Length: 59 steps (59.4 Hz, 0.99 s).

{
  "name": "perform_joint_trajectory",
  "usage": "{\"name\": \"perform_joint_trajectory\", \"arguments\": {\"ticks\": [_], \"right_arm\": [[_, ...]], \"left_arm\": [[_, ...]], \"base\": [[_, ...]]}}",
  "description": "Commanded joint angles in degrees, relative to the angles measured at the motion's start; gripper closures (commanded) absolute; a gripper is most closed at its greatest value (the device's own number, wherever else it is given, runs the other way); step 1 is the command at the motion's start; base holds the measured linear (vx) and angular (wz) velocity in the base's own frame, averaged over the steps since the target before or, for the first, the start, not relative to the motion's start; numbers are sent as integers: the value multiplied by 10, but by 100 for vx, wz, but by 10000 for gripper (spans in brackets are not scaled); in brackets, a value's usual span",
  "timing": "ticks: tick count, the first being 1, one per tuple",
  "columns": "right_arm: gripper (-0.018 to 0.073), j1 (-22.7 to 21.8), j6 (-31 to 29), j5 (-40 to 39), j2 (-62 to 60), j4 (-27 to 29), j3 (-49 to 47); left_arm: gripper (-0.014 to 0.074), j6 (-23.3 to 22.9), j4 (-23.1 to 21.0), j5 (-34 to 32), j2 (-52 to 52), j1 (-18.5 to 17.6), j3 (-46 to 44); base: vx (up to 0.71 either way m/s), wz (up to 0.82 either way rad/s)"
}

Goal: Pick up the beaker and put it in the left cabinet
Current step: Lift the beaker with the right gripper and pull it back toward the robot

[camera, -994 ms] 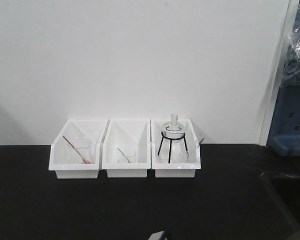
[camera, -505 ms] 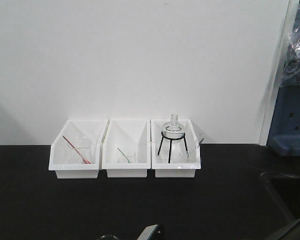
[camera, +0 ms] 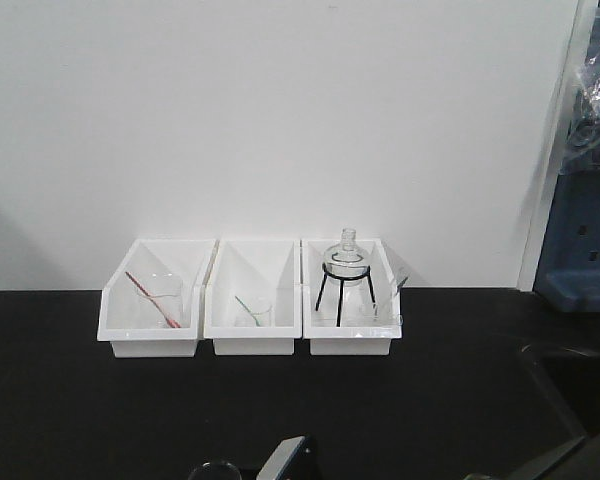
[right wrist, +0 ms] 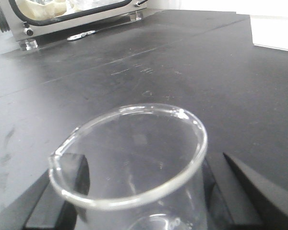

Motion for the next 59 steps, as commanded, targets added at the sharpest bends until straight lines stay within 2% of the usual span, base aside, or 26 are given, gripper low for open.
{"name": "perform_joint_trajectory", "arguments": {"ticks": [1, 6, 16, 23, 29, 35, 44, 52, 59], "right_arm": [[113, -1, -1, -59, -30, 7, -14], [230, -1, -1, -57, -29, 7, -14], [575, -2, 7, -51, -37, -2, -13], [567, -2, 72, 12, -64, -25, -13], [564, -3, 153, 90, -104, -61, -13], [564, -4, 224, 152, -162, -121, -11], [564, -10, 287, 245, -265, -196, 11], [564, -45, 325, 332, -363, -224, 54], [564, -101, 359, 379, -457, -227, 103]], "left_arm": [[593, -2, 2, -43, -6, -3, -9], [593, -2, 2, -43, -6, -3, -9], [593, -2, 2, -43, -6, -3, -9], [593, -2, 2, -43, -6, -3, -9], [593, -2, 2, -43, -6, -3, -9], [593, -2, 2, -43, -6, -3, -9], [593, -2, 2, -43, -6, -3, -9], [593, -2, 2, -43, -6, -3, -9], [593, -2, 2, -43, -6, -3, -9]], "base": [[0, 0], [0, 0], [0, 0], [0, 0], [0, 0], [0, 0], [0, 0], [0, 0], [0, 0]]}}
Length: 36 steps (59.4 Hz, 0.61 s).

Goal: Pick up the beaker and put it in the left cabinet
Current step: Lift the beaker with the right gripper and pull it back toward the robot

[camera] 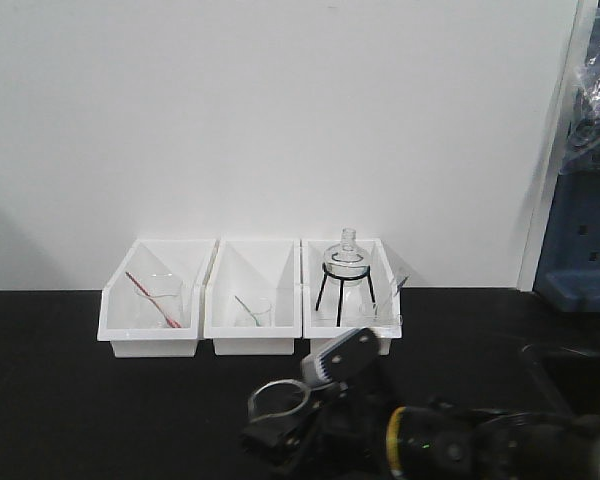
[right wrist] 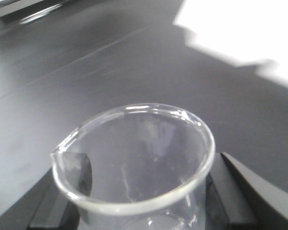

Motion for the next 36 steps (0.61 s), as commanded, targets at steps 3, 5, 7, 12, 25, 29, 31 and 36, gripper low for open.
{"name": "perform_joint_trajectory", "arguments": {"ticks": [3, 5, 7, 12, 25, 29, 31, 36], "right_arm": [[564, -67, 35, 31, -119, 3, 43], [564, -87, 41, 42, -148, -3, 60], [564, -103, 46, 52, -178, -8, 73], [564, -141, 65, 92, -244, -22, 112], [564, -187, 75, 177, -430, -45, 219], [564, -186, 77, 196, -480, -43, 252], [564, -186, 80, 203, -503, -41, 268], [564, -186, 86, 226, -549, -41, 300]], "left_arm": [[593, -2, 2, -43, -6, -3, -9], [593, -2, 2, -43, -6, -3, -9], [593, -2, 2, -43, -6, -3, -9], [593, -2, 2, -43, -6, -3, -9], [593, -2, 2, -43, -6, -3, -9], [593, -2, 2, -43, -6, -3, -9], [593, -2, 2, -43, -6, -3, -9], [593, -2, 2, -43, -6, -3, -9]], "base": [[0, 0], [0, 0], [0, 0], [0, 0], [0, 0], [0, 0], [0, 0], [0, 0]]}}
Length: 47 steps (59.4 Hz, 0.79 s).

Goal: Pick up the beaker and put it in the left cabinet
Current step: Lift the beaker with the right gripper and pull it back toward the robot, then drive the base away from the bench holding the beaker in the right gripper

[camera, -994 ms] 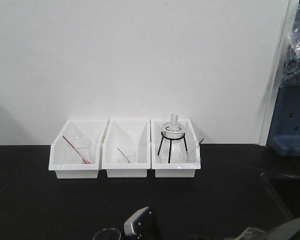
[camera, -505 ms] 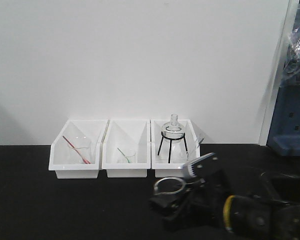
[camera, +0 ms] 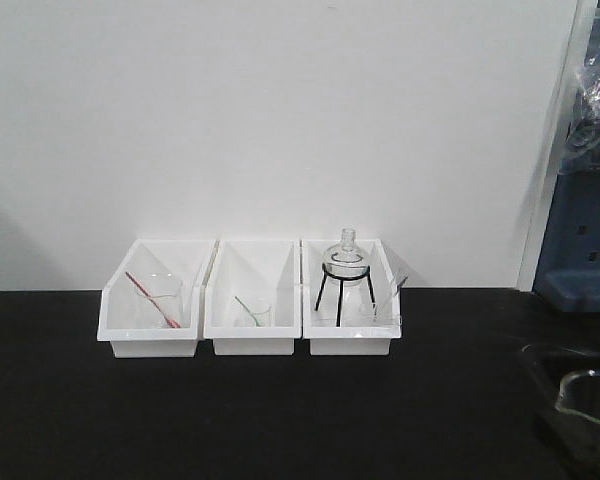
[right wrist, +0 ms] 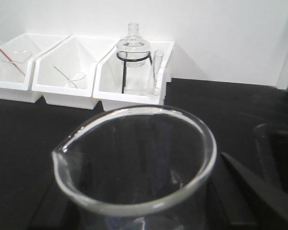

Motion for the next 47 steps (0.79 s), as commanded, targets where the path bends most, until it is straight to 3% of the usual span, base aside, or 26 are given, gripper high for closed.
{"name": "perform_joint_trajectory", "arguments": {"ticks": [1, 10, 47], "right_arm": [[564, -3, 5, 16, -55, 4, 16], [564, -3, 3, 67, -134, 0, 46], [564, -3, 3, 69, -144, 0, 46]], "left_arm": [[593, -2, 2, -43, -6, -3, -9], [593, -2, 2, -43, -6, -3, -9], [593, -2, 2, -43, -6, -3, -9]], "base": [[0, 0], [0, 0], [0, 2]]}}
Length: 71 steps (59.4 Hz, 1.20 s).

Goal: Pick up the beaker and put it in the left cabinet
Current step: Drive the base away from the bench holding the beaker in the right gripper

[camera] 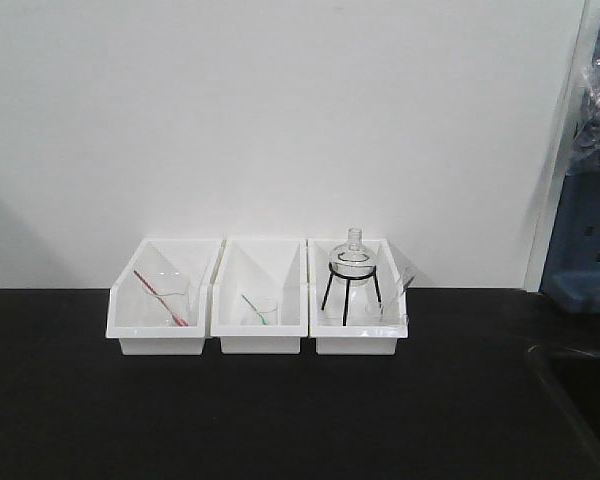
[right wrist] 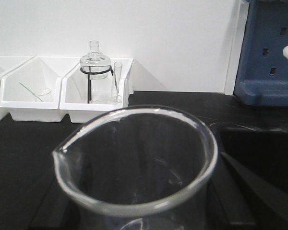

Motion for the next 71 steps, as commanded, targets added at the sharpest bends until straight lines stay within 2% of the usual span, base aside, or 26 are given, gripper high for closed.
{"name": "perform_joint_trajectory", "arguments": {"ticks": [1, 35, 71], "right_arm": [[564, -3, -2, -14, -1, -4, -19], [564, -2, -2, -14, -1, -4, -19], [564, -2, -1, -14, -1, -4, -19]], "left_arm": [[593, -2, 2, -43, -6, -3, -9], [593, -2, 2, -43, -6, -3, -9], [593, -2, 2, -43, -6, -3, -9]], "base": [[-2, 9], [-5, 18], [-10, 38]]}}
